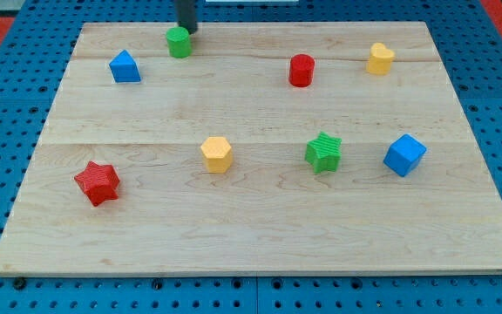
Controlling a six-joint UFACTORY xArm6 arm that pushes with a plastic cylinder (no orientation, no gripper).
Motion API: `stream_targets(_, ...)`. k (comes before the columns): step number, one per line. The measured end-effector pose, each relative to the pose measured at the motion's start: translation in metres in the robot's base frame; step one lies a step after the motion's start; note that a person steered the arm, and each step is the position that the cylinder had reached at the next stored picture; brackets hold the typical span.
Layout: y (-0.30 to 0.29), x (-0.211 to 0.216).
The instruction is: Push the blue triangle slightly down and right
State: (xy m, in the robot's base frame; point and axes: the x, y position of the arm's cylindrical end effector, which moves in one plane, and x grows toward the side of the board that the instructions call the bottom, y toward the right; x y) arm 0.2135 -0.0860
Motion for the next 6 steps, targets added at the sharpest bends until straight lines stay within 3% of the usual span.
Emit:
stream_targets(1, -0.012, 0.021)
stream_targets(3, -0.101, 0.018)
stream_targets(4, -0.040, 0.031)
stream_targets(5, -0.044, 0.044)
stream_targets(6, -0.096, 0.044)
